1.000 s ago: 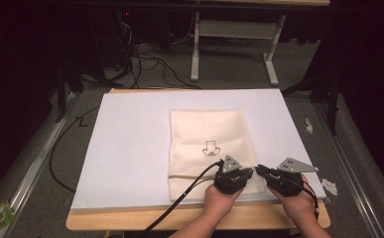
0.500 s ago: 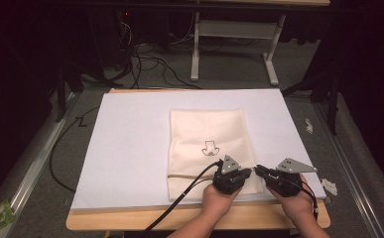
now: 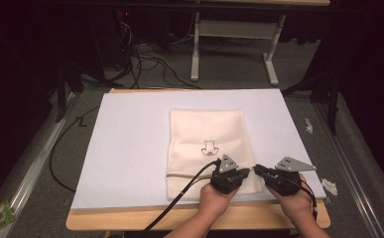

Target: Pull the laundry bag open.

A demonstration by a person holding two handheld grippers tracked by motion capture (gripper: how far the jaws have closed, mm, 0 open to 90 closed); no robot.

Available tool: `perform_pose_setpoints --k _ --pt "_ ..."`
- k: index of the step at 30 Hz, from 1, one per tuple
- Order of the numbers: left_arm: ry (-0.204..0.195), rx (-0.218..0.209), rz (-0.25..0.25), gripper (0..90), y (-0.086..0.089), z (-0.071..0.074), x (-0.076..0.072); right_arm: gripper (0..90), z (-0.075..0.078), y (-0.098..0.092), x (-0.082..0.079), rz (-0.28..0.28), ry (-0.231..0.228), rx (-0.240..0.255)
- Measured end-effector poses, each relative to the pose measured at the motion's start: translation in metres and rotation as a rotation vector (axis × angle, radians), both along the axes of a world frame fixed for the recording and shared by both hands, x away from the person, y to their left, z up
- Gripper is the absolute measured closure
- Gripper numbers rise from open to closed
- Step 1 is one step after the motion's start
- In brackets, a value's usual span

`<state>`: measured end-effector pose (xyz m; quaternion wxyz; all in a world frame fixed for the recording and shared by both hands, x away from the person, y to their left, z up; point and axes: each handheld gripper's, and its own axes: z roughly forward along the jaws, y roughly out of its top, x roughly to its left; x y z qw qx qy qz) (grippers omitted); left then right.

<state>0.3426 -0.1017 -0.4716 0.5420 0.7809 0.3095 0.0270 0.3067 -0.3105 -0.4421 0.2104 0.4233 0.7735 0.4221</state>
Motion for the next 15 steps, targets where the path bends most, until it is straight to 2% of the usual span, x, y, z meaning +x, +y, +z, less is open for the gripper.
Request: perform_pose_setpoints --k 5,8,15 --pt "0.002 0.009 0.004 87.5 0.0005 0.0002 0.0002 85.8 0.0004 0.0016 0.0005 0.006 0.001 -0.011" --pt "0.014 -0.015 -0.003 87.5 0.0026 0.0015 0.0021 85.9 0.0028 0.0014 -0.0001 0.005 0.001 -0.007" --pt "0.023 -0.025 -0.018 87.5 0.006 0.0032 0.0034 86.2 0.0067 0.0015 -0.001 0.013 -0.006 -0.003"
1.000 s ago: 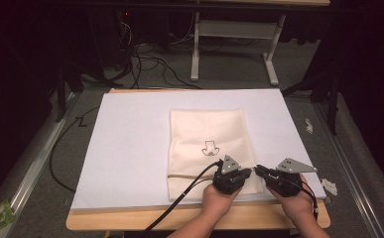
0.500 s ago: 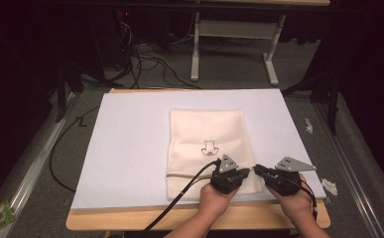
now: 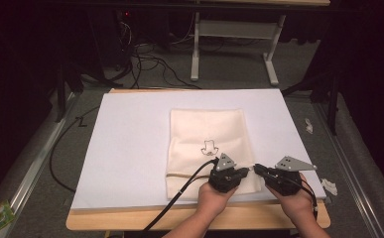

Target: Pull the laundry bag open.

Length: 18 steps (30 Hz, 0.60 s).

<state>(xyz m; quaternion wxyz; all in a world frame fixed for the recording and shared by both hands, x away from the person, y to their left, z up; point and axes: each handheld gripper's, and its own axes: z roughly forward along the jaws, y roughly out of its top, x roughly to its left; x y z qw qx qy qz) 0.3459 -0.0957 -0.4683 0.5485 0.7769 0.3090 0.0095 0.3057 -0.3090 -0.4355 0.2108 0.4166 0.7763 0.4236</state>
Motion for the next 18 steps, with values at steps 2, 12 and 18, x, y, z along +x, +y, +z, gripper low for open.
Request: perform_pose_setpoints --k 2,12,18 --pt "0.034 -0.034 -0.002 87.5 0.0025 0.0002 0.0022 86.2 0.0009 -0.0003 -0.0001 -0.001 0.0 0.006" --pt "0.073 -0.019 -0.019 87.3 0.0009 -0.0024 0.0025 85.8 -0.0041 -0.0024 0.0012 0.004 0.024 0.02" --pt "0.074 -0.028 -0.01 82.2 0.0012 -0.0073 0.0008 85.8 -0.0035 -0.0018 0.0014 0.0 0.012 0.028"
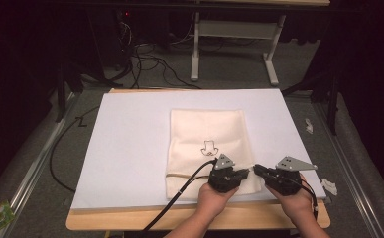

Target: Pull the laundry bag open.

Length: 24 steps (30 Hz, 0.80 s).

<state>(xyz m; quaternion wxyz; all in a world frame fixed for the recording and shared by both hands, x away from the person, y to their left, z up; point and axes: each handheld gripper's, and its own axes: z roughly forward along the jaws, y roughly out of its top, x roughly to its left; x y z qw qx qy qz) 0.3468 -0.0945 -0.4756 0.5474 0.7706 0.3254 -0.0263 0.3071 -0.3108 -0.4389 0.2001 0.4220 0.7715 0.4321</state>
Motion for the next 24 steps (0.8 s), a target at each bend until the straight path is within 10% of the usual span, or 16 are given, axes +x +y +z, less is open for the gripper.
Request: perform_pose_setpoints --k 24 --pt "0.028 -0.082 0.046 85.1 0.0055 -0.0008 0.0029 85.5 -0.0021 -0.0008 -0.0004 -0.001 0.002 0.004"
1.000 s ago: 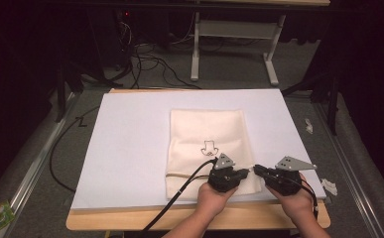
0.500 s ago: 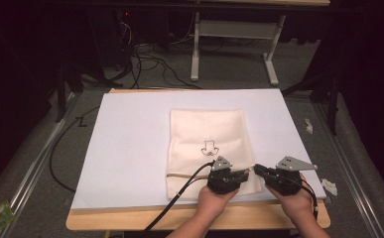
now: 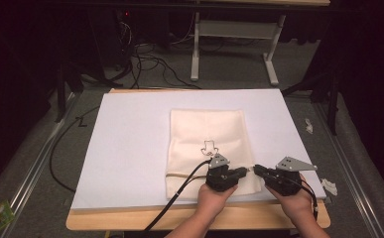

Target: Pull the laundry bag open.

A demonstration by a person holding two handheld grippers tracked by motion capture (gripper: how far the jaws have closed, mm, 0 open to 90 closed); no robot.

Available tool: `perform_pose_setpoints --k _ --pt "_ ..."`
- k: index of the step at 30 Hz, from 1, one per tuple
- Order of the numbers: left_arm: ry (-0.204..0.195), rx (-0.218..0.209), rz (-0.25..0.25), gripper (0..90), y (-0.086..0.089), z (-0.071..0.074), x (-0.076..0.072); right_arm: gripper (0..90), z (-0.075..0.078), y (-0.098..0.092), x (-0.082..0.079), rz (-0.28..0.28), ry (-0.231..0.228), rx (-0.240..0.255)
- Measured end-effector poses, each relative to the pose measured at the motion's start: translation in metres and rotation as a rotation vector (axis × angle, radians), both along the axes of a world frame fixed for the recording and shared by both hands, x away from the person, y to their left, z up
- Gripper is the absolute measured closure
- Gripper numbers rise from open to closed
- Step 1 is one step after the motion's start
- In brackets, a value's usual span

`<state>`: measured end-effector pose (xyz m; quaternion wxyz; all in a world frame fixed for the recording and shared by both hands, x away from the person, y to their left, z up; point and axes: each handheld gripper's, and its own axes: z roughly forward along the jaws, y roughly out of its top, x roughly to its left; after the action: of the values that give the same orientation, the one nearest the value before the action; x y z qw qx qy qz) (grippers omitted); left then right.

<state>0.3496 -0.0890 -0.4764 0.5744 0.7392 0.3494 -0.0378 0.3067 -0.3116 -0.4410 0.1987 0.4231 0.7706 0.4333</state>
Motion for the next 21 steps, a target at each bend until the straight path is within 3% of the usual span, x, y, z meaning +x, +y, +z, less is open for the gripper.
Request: perform_pose_setpoints --k 8,13,21 --pt "0.003 -0.007 -0.007 85.6 -0.0062 -0.0009 0.0026 85.5 -0.0015 0.0 -0.0001 -0.001 0.009 0.002" --pt "-0.018 0.018 0.003 87.3 -0.008 0.001 0.0005 85.6 -0.0012 0.001 0.0001 -0.012 0.007 -0.011" --pt "-0.018 0.03 0.015 87.7 -0.0017 0.0 -0.0036 86.0 -0.0019 0.0036 0.0014 -0.018 0.025 -0.011"
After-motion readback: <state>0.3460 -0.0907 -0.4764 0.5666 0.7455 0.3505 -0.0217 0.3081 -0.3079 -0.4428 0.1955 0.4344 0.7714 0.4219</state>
